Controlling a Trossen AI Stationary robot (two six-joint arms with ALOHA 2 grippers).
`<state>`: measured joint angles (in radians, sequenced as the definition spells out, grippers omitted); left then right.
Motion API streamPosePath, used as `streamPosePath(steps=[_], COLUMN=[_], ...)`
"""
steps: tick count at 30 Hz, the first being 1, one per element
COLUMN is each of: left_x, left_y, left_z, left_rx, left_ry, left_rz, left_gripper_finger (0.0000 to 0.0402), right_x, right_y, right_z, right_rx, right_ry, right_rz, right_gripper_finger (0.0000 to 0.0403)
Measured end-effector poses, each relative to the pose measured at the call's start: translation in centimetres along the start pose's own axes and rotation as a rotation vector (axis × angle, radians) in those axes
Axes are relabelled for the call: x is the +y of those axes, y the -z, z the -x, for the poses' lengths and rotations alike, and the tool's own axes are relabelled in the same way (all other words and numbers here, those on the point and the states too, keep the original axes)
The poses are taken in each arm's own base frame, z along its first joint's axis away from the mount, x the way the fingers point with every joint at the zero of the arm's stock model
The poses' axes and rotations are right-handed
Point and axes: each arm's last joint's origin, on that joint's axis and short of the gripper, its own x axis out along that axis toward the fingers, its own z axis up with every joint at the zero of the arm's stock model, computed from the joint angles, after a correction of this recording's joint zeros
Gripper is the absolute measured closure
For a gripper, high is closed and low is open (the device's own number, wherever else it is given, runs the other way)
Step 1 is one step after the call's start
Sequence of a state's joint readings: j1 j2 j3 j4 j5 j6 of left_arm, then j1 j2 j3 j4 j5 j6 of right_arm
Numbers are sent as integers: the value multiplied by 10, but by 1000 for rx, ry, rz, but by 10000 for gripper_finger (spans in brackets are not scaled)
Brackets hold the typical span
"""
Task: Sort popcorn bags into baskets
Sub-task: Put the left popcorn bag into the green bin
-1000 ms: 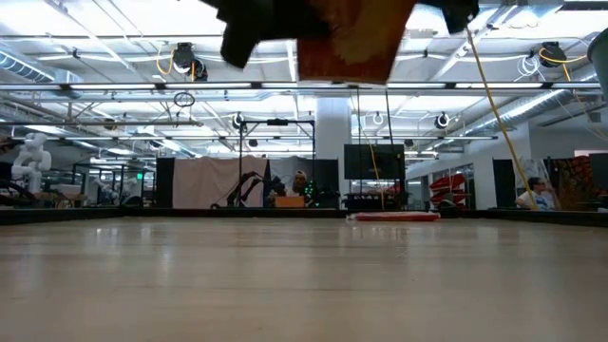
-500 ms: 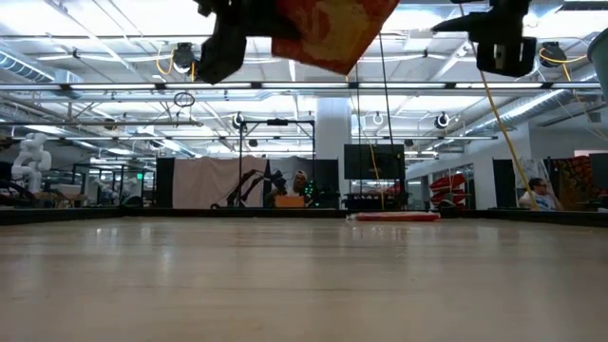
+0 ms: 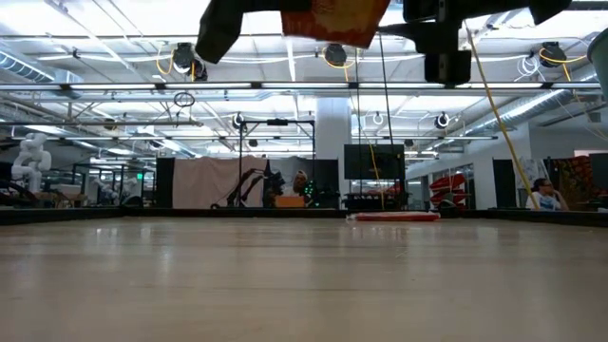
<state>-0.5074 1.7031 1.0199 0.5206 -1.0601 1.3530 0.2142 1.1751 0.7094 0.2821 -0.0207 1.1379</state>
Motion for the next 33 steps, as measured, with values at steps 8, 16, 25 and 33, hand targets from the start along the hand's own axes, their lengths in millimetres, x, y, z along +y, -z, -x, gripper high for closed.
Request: streamPosePath(steps=[8,16,25,33], left_x=[1,-2,-11,-14], left_y=[3,5,10,12], left_z=[-4,-7,-8,5], left_rx=[17,37,75,308], left_ry=[-3,11,61,-57], left_rz=[-21,-47,42,212], left_gripper_finger=[376,351,272,133], right_x=[-4,-3,-2,10], right_y=[2,3,1,2], right_z=[-23,-26,-16,20], right_rx=[-27,-8,37,59], right_ry=[-80,-117,-97,-47], right_rz=[53,104,165,222], right_gripper_finger=[220,332,391,398])
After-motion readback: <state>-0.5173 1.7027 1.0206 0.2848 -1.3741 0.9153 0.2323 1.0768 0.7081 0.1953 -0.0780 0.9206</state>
